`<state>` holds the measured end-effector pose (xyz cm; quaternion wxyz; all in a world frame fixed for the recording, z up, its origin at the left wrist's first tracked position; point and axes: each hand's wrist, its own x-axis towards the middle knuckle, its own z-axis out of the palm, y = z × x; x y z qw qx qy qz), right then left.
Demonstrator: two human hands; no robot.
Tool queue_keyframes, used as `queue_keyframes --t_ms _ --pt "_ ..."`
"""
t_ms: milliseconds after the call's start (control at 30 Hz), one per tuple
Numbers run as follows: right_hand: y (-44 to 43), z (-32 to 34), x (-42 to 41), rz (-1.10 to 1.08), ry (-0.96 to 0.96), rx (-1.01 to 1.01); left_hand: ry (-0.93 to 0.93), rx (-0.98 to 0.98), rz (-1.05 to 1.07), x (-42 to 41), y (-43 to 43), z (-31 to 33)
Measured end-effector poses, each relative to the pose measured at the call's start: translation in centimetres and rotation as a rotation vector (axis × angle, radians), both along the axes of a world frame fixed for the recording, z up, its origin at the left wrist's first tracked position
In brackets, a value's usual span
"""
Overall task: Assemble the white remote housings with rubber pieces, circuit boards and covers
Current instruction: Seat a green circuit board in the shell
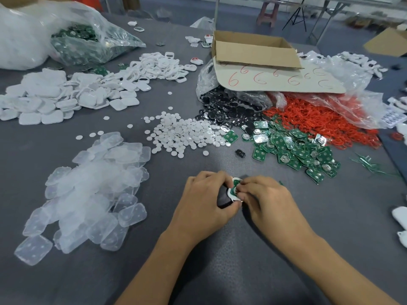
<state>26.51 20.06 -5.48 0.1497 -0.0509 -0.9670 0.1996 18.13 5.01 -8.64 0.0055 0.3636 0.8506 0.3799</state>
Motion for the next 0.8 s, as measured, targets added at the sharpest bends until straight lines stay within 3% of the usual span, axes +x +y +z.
queue_keyframes --t_ms 300,433,533,667,800 --pt "0.1 0.7 -0.3 -0.066 0.081 -0.049 -0.053 0.092 0.023 0.3 -0.2 0.7" --pt "-2.1 2.6 -2.9 -0.044 0.130 -0.139 -0.321 0.357 0.094 -0.3 -0.8 1.9" --pt "-5.5 3.7 -7.6 0.012 0.146 -0.253 -0.301 0.449 0.296 -3.4 -2.6 3.8" --pt "-10.4 4.0 -16.5 0.097 0.038 -0.327 -0.210 0.338 0.544 -10.5 -6.3 6.4" --pt "-14.3 2.7 -27.7 0.087 -0.140 -0.249 -0.092 -0.030 0.726 -20.1 -9.5 6.7"
